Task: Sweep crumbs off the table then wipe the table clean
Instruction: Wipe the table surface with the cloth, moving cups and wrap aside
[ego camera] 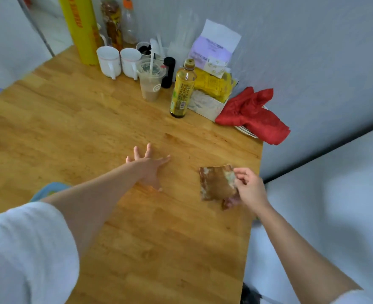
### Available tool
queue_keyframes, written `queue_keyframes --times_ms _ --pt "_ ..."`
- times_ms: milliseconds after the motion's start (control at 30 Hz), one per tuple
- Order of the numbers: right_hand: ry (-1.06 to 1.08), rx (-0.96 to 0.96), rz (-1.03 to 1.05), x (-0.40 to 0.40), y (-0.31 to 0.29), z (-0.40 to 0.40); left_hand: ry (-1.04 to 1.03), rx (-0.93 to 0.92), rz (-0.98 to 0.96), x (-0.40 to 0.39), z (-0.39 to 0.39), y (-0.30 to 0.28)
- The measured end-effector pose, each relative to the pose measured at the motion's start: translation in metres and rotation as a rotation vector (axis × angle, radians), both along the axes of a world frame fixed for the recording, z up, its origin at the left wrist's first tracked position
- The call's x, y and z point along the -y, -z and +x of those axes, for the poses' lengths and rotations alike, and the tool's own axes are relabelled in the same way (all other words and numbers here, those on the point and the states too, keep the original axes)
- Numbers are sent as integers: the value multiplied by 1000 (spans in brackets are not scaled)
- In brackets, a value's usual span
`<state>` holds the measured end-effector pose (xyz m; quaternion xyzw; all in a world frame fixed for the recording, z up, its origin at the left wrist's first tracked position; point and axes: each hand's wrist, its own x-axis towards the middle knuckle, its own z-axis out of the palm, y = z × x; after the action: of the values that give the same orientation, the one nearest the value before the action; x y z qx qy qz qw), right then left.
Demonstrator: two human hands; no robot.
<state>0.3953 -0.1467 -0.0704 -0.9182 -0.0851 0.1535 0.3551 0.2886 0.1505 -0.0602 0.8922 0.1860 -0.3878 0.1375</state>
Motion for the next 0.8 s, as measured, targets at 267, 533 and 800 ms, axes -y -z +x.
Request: queue_keyframes --times_ms 267,533,800 --pt "-200 296 -384 7 10 47 -53 14 14 5 0 -4" --pt "-414 260 -303 -57 25 24 -90 50 -7 4 0 -3" --pt "-123 214 -488 -2 22 108 -99 79 2 4 0 3"
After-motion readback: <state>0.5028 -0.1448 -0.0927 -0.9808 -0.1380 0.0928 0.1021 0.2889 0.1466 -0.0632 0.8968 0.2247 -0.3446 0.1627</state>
